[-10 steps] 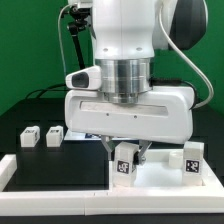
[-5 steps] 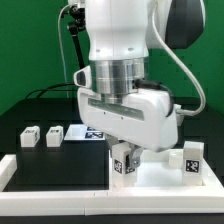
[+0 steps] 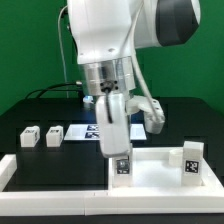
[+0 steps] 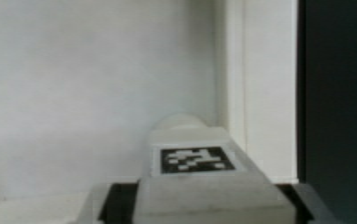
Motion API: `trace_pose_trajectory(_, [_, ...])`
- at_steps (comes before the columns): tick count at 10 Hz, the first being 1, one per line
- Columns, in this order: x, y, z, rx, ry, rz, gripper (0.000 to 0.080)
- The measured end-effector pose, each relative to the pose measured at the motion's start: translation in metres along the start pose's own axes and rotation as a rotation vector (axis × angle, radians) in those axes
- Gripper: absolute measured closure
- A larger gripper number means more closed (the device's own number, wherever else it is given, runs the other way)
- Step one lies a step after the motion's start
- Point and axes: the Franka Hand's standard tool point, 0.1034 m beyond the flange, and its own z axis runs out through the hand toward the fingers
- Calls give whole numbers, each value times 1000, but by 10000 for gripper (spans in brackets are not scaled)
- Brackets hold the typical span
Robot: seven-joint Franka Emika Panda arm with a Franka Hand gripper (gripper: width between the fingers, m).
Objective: Assemble square table
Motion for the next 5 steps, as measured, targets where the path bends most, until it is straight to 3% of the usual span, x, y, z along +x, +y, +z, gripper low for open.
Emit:
trace_pose_trajectory(4, [-1, 1, 1, -2, 2, 115, 509])
trace_pose_trajectory(5, [-1, 1, 2, -2, 2, 115, 335])
